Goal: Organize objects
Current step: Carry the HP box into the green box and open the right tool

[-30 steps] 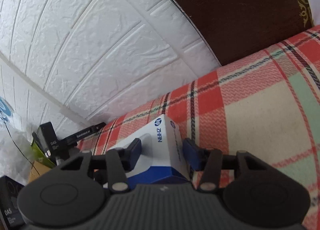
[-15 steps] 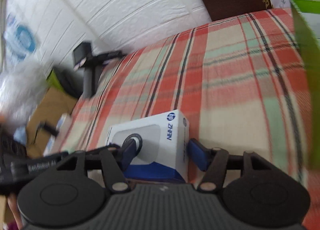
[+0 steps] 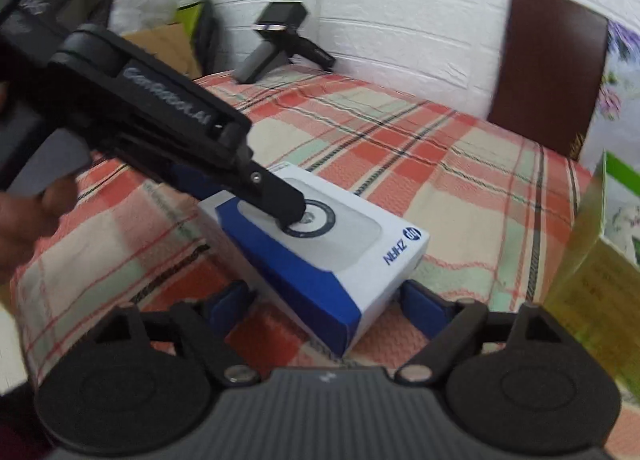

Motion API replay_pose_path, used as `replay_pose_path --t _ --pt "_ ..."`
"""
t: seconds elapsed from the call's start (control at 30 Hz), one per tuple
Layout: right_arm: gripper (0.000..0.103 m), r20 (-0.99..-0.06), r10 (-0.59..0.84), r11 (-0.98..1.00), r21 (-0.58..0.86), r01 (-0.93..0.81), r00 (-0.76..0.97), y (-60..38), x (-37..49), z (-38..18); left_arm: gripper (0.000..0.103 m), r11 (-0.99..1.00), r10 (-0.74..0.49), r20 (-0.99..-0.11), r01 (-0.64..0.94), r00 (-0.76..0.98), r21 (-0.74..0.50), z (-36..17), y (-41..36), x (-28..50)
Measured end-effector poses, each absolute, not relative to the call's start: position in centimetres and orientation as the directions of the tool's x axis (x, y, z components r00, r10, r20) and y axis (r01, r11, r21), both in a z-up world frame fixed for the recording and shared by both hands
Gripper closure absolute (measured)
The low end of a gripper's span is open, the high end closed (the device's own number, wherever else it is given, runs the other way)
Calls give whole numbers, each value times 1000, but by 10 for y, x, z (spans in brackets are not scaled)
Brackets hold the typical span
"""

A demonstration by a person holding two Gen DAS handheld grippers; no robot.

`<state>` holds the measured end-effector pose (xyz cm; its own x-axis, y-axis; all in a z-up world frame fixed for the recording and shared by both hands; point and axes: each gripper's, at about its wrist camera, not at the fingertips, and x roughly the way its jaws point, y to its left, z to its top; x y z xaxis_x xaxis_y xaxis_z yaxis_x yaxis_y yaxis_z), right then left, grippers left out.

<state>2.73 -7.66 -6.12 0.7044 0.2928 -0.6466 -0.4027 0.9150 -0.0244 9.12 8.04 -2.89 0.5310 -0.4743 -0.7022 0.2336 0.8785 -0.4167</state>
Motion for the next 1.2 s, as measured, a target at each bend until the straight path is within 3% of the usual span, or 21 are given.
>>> replay_pose_path --t 0.13,0.33,0.63,0.7,0.8,0.87,1.03,1.2 --pt "21 -568 282 935 -17 -354 773 -95 17 -39 43 871 -491 -648 342 583 -352 13 56 83" --pt "20 -436 130 979 -85 -185 891 -163 9 -2 43 799 -590 -572 511 569 -316 56 -30 98" --pt "23 -429 -106 994 -78 81 897 -280 32 2 44 721 -650 -581 639 489 -268 54 -178 136" --pt "24 -425 -143 990 -60 130 894 -301 39 -3 43 721 -636 -590 655 498 -225 51 -203 143" --pt "14 -433 -215 976 -54 213 876 -321 57 -13 43 780 -522 -614 622 592 -64 45 -231 147" --pt "18 -458 -246 965 -30 262 854 -330 62 -20 43 810 -452 -622 587 640 16 43 -233 145" --pt "18 -422 -206 959 93 268 883 -330 24 -22 35 834 -370 -610 540 700 113 47 -215 122" --pt "18 -393 -178 954 157 257 902 -317 -17 -15 35 844 -340 -607 518 719 141 53 -198 97"
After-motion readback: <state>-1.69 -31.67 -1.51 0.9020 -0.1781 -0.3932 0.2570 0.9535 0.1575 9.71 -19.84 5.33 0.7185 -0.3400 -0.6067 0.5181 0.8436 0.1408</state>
